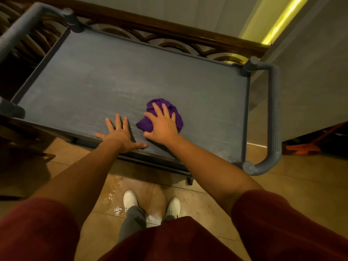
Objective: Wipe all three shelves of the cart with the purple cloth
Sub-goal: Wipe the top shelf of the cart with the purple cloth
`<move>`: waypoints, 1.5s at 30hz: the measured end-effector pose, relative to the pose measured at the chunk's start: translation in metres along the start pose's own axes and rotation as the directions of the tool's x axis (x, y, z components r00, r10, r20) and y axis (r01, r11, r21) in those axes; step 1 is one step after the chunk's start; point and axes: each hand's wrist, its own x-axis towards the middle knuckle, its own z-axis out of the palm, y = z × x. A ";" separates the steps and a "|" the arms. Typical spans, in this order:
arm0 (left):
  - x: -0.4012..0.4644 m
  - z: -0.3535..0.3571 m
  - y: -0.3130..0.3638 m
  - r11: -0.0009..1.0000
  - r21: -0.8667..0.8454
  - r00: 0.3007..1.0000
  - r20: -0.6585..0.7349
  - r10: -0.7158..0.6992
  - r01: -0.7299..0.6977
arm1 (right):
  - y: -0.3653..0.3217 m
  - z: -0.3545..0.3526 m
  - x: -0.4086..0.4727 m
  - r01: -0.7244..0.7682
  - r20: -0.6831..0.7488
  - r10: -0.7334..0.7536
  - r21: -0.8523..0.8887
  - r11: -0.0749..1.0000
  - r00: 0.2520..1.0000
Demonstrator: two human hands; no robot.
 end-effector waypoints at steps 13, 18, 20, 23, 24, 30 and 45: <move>0.004 -0.007 0.014 0.997 0.080 0.993 0.113 -0.027 0.018 | 0.144 -0.006 -0.149 -0.450 -0.201 0.416 -0.170 0.877 0.887; -0.002 -0.008 0.012 0.999 0.051 0.996 0.092 -0.014 0.010 | 0.122 -0.018 -0.142 -0.587 -0.096 0.580 -0.185 0.788 0.809; -0.006 -0.009 0.011 0.999 0.038 0.997 0.080 -0.007 0.004 | 0.118 -0.023 -0.139 -0.563 0.000 0.574 -0.189 0.804 0.819; -0.010 -0.007 0.012 1.000 0.025 0.997 0.075 -0.004 0.002 | 0.132 -0.039 -0.143 -0.506 0.175 0.539 -0.199 0.839 0.824; -0.010 -0.008 0.013 1.000 0.015 0.997 0.082 -0.005 0.004 | 0.136 -0.044 -0.143 -0.507 0.211 0.540 -0.192 0.840 0.815; -0.009 -0.010 0.012 1.000 0.011 0.997 0.074 0.019 -0.019 | 0.107 -0.030 -0.146 -0.774 0.030 0.782 -0.130 0.620 0.622; 0.068 -0.045 -0.163 0.999 0.020 0.998 -0.040 0.044 -0.043 | 0.000 0.023 -0.083 -0.670 -0.302 0.856 0.532 0.517 0.420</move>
